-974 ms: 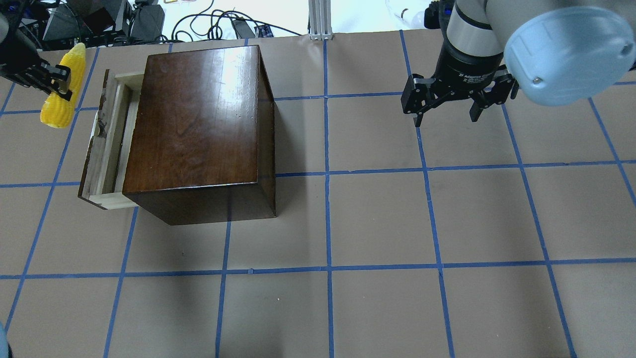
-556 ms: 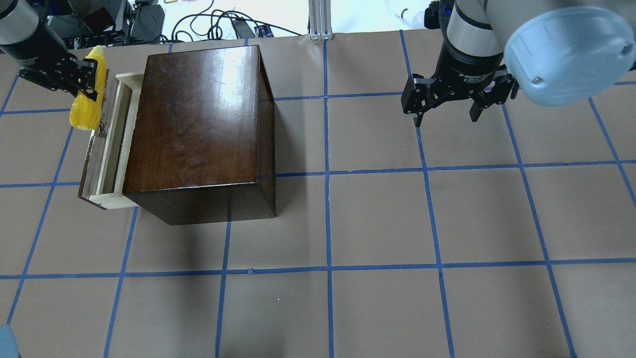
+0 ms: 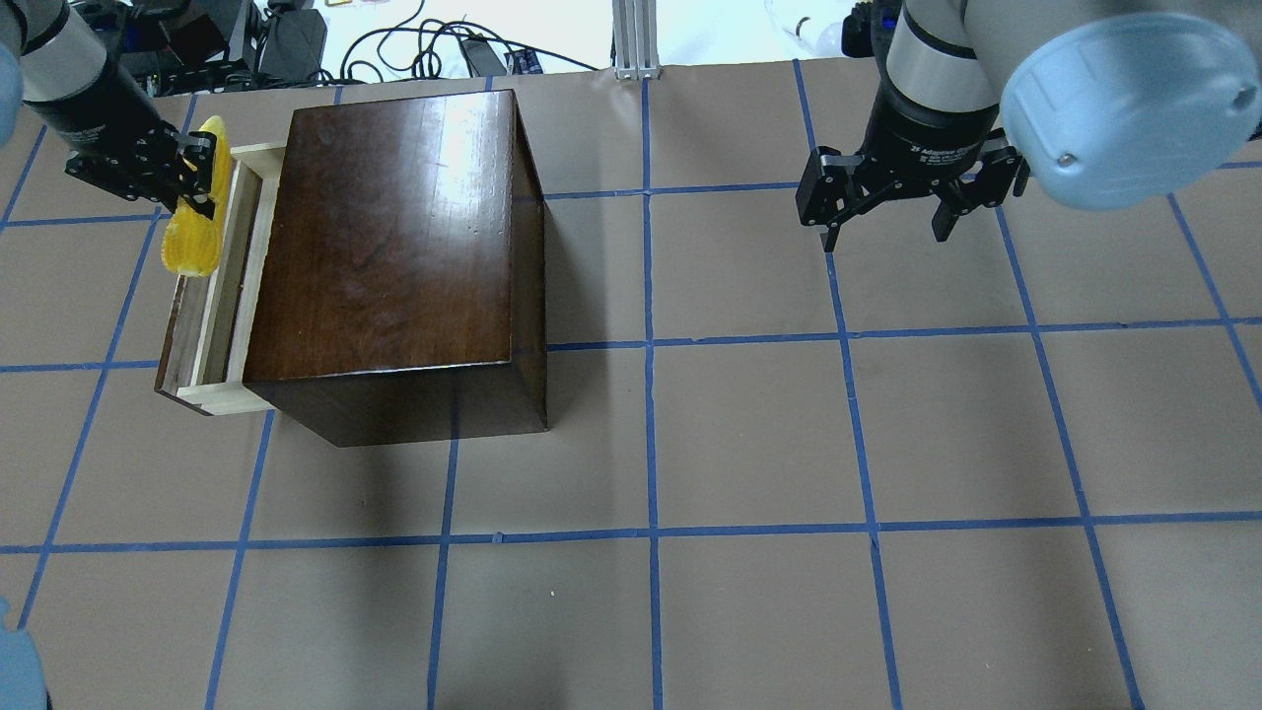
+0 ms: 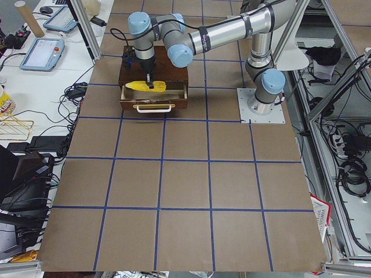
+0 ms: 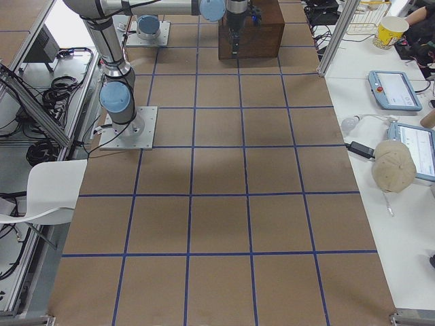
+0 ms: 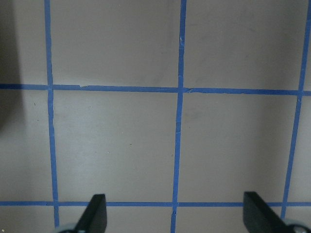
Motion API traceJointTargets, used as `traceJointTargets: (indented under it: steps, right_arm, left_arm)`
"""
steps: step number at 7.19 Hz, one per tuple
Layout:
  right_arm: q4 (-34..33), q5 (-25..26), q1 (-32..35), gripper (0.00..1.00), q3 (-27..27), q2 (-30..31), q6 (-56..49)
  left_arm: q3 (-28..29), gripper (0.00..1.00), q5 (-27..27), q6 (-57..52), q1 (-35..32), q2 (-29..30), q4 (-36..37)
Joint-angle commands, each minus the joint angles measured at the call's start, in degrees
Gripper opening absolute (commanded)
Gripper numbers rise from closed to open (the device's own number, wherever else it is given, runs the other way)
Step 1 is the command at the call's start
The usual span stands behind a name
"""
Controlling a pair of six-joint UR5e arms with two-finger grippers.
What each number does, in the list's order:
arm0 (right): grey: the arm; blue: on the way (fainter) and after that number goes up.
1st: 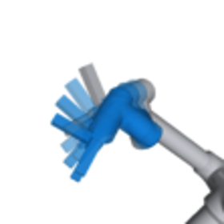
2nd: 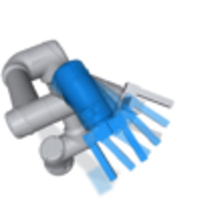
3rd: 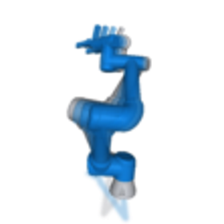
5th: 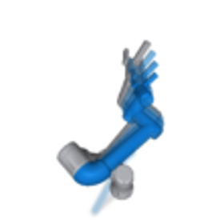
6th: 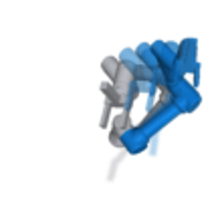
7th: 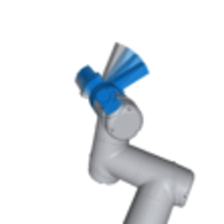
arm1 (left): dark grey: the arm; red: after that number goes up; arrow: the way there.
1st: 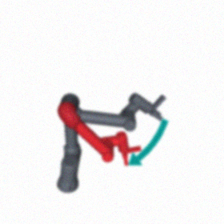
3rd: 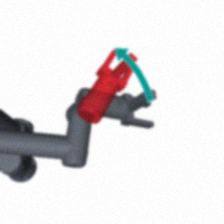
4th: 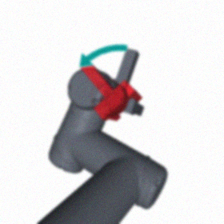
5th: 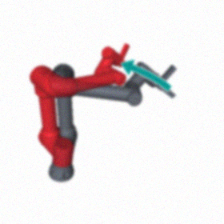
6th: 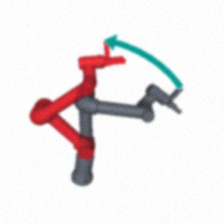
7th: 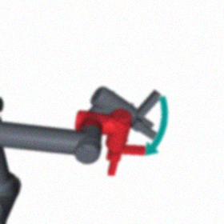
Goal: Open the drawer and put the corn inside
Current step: 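Carry the corn over the open drawer and lower it inside, then open the left gripper to release the corn into the drawer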
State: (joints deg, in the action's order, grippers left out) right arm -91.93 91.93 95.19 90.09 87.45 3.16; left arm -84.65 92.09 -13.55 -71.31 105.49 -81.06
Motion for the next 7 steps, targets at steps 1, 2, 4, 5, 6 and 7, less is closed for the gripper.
traceJointTargets:
  steps: [1, 2, 4, 5, 6, 7]
  right_arm:
    - [0.0, 0.0, 0.0, 1.0, 0.0, 0.0, 0.0]
    - [0.0, 0.0, 0.0, 1.0, 0.0, 0.0, 0.0]
    - [0.0, 0.0, 0.0, 1.0, 0.0, 0.0, 0.0]
    - [0.0, 0.0, 0.0, 1.0, 0.0, 0.0, 0.0]
    - [0.0, 0.0, 0.0, 1.0, 0.0, 0.0, 0.0]
    - [0.0, 0.0, 0.0, 1.0, 0.0, 0.0, 0.0]
  left_arm:
    - [-0.3, 0.0, 0.0, -0.1, 0.1, 0.9, -0.2]
    - [-0.9, 0.43, 0.1, 0.0, 0.0, 1.0, -0.2]
    - [-1.0, 0.92, -0.1, 0.0, 0.1, 0.8, -0.2]
    - [-0.9, 0.95, -0.1, 0.1, 0.1, 0.5, -0.2]
    - [-0.4, 0.96, 0.0, 0.1, 0.1, -0.1, -0.3]
    - [-0.2, 0.97, -0.1, 0.1, 0.0, -1.0, -1.2]
